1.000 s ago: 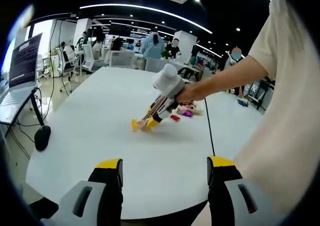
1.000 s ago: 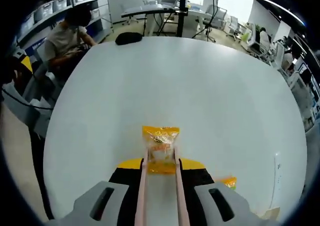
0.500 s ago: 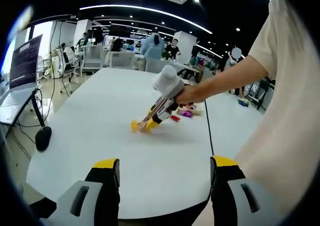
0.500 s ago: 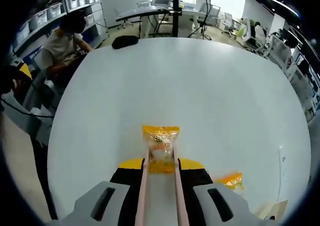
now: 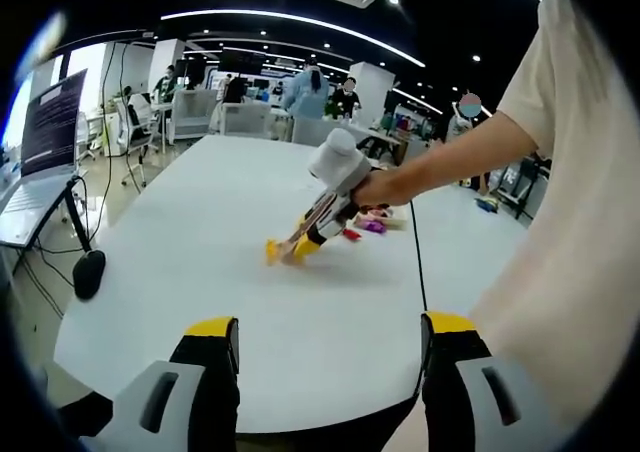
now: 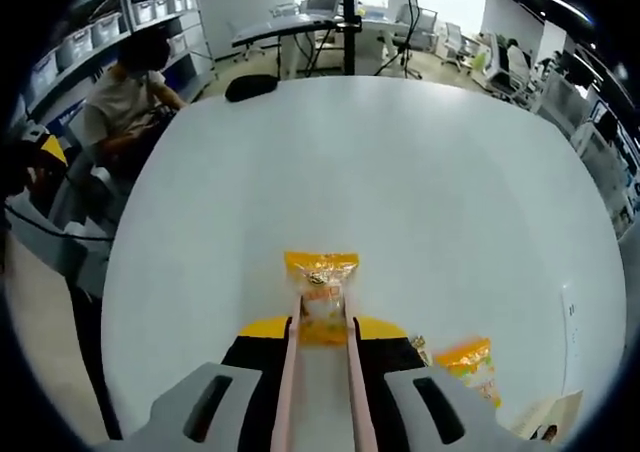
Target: Place the target food into the container with the food tongs after gripping and lifting it, then release it inside without dropping or visibly crushing the food.
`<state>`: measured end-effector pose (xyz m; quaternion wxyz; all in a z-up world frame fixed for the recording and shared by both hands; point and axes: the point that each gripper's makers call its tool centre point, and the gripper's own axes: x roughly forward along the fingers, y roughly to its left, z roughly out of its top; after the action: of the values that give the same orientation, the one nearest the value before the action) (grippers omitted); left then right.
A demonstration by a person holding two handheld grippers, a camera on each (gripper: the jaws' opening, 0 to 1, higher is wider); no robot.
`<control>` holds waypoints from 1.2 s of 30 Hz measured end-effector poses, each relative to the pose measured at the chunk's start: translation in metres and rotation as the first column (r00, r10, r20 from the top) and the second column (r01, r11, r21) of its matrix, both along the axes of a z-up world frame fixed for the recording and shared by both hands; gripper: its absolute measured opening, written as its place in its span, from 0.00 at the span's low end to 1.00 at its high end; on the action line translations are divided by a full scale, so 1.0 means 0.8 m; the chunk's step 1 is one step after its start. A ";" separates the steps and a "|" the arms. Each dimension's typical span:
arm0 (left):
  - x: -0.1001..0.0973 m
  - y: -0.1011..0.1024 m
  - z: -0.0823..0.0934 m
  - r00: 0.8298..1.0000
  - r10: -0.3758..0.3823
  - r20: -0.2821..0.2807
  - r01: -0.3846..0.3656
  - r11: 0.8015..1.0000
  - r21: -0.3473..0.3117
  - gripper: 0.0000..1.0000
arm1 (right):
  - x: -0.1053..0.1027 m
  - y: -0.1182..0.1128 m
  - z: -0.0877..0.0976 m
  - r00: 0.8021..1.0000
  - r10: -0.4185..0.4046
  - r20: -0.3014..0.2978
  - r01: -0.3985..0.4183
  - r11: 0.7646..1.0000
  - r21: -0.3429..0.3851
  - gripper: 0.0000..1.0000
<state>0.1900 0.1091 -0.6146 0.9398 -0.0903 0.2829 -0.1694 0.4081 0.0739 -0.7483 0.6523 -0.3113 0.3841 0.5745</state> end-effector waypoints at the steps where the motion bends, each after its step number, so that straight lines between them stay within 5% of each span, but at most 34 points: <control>1: 0.000 0.000 0.000 1.000 -0.001 0.000 0.001 1.000 0.001 0.74 | 0.000 0.000 0.000 1.000 -0.002 -0.002 0.002 1.000 0.001 0.22; 21: 0.008 -0.018 0.006 0.999 -0.046 0.015 0.046 0.999 0.008 0.74 | -0.005 -0.024 0.046 0.998 -0.065 0.024 0.064 0.996 0.055 0.22; 36: 0.012 -0.043 0.015 0.995 -0.096 0.033 0.096 0.995 0.012 0.76 | 0.020 -0.061 0.080 0.991 -0.119 0.068 0.113 0.990 0.090 0.22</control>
<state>0.1996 0.0746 -0.6024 0.9355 -0.0687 0.2722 -0.2143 0.4241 0.0248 -0.6843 0.7111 -0.2809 0.3521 0.5398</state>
